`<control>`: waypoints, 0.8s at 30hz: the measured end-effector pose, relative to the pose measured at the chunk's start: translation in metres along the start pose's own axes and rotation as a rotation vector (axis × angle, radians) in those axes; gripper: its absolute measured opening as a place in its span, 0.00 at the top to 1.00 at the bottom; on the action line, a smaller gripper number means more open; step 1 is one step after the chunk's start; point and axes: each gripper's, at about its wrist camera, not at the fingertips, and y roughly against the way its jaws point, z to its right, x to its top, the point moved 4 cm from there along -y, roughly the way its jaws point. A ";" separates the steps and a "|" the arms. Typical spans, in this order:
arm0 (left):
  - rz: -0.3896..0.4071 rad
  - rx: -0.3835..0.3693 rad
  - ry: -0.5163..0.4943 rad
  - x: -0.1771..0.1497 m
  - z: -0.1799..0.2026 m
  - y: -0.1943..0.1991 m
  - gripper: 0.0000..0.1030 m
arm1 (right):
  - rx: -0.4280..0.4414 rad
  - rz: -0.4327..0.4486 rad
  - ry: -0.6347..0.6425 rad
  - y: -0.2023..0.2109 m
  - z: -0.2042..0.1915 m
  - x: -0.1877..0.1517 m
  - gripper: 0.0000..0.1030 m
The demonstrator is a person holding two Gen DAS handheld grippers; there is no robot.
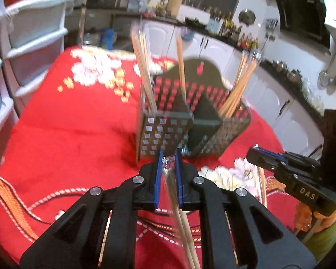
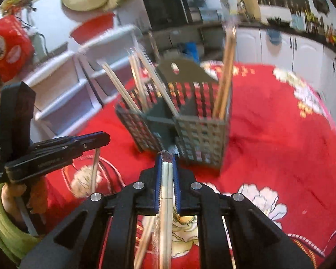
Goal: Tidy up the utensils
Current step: 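Lift the left gripper's chopsticks over the caddy while the right gripper carries its pair there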
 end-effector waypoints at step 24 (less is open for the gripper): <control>0.244 -0.067 -0.049 0.064 0.045 0.073 0.99 | -0.028 0.353 0.034 0.109 -0.012 0.042 0.94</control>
